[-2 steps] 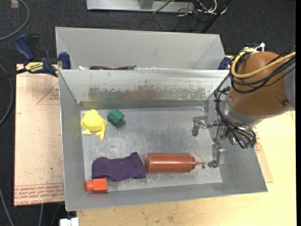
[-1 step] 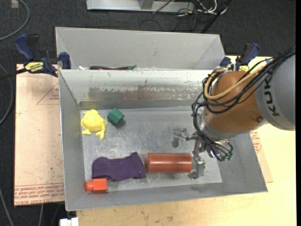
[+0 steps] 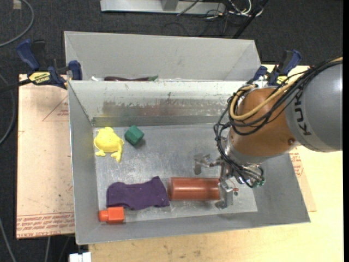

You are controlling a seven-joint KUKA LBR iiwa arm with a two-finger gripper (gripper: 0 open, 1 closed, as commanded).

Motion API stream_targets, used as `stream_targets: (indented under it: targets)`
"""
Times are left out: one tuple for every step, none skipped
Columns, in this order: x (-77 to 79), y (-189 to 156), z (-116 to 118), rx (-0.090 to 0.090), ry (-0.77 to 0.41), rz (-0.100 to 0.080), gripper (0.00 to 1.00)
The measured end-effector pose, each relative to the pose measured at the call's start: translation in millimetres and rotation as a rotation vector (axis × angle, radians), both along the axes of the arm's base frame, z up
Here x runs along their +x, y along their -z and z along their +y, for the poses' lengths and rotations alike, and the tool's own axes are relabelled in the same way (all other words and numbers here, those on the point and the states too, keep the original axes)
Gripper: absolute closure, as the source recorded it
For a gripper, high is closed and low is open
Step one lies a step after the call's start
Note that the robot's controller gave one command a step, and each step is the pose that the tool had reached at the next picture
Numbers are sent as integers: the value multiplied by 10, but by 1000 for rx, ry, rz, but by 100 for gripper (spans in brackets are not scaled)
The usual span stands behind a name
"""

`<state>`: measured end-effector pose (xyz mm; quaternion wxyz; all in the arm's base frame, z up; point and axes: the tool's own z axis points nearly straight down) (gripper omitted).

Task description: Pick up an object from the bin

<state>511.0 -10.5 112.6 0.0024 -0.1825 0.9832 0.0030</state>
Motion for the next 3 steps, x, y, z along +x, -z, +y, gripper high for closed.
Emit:
stream_targets:
  targets:
    - [57, 432, 194, -2, -220, -10, 100]
    - [57, 432, 194, -3, -220, -9, 100]
    - [11, -1063, 195, -1, -143, -15, 100]
